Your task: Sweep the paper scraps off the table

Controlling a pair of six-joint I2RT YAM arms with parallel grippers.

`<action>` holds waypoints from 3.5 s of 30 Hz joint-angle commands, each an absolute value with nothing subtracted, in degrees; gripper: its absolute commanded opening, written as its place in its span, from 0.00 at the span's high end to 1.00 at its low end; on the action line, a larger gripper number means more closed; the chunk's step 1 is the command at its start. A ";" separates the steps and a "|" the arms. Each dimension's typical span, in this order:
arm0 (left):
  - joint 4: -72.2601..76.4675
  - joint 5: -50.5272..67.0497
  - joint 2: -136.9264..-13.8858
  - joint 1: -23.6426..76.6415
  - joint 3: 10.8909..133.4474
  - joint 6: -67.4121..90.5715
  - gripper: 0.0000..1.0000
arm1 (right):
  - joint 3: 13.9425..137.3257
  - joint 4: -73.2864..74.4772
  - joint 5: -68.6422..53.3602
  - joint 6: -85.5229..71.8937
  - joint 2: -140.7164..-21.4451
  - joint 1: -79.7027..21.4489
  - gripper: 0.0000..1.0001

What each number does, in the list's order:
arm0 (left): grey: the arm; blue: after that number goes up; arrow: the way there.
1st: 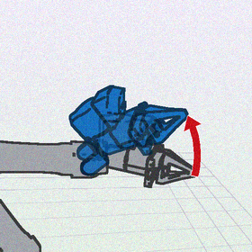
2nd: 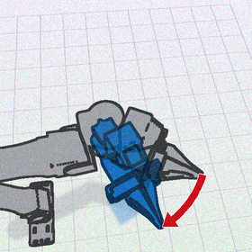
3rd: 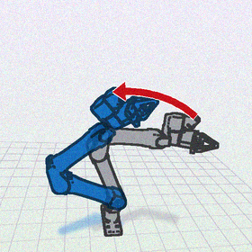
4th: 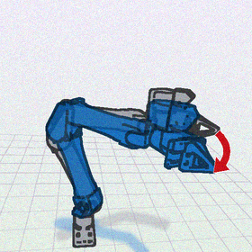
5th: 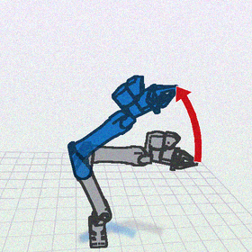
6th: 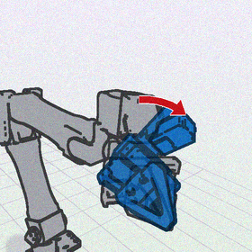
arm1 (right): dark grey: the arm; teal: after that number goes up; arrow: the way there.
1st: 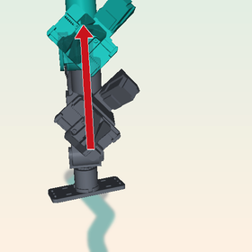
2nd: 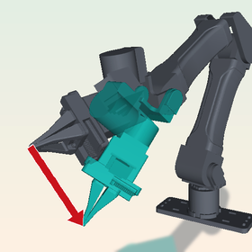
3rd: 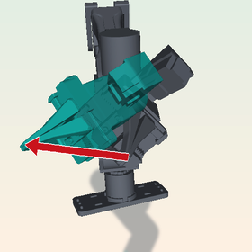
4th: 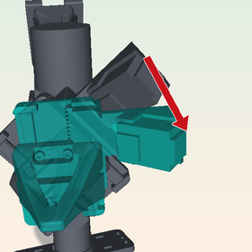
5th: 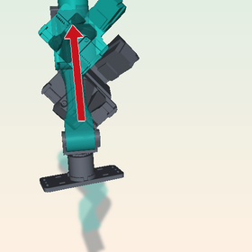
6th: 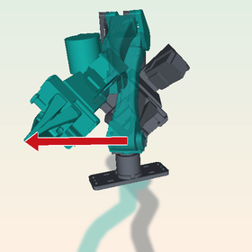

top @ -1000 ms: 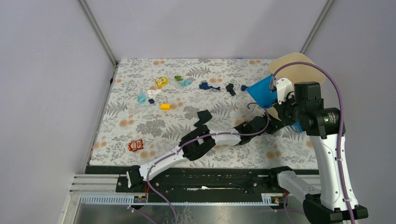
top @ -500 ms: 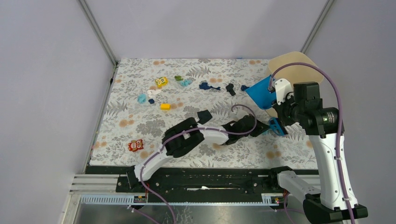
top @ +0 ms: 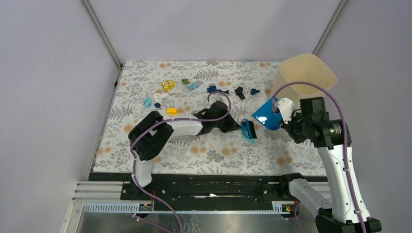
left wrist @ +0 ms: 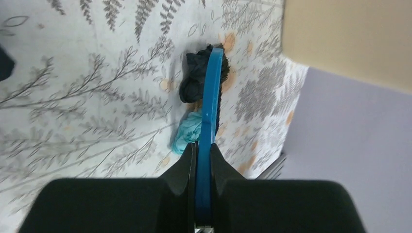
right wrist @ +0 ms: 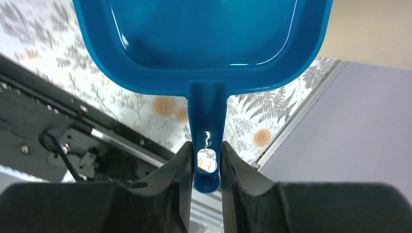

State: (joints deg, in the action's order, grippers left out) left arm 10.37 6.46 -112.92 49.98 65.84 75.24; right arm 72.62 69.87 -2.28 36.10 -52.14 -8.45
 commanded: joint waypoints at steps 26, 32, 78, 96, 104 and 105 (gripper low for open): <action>-69.58 -13.69 -115.66 47.02 118.19 16.95 1.00 | 47.23 71.71 -4.33 56.36 -54.38 -8.43 1.00; -69.00 -4.78 -119.08 47.00 118.15 20.16 1.00 | 42.09 62.88 -4.22 56.77 -55.59 -8.78 1.00; -61.60 0.76 -112.87 44.37 116.03 22.62 1.00 | 44.91 53.56 7.64 37.01 -67.74 -21.98 1.00; -54.94 21.81 -129.62 43.00 121.01 25.25 1.00 | 47.14 53.66 5.85 32.68 -78.50 -21.97 1.00; -39.62 32.95 -121.02 43.52 105.06 33.99 1.00 | 48.15 51.51 1.54 31.94 -80.75 -21.98 1.00; -38.93 32.67 -120.01 43.58 104.50 34.58 1.00 | 48.16 51.49 0.98 31.91 -80.67 -21.96 1.00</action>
State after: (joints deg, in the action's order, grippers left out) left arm -46.44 26.94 -125.45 42.81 107.55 29.95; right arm 46.30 51.99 4.43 32.99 -80.03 -21.67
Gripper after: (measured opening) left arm 0.085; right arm 0.295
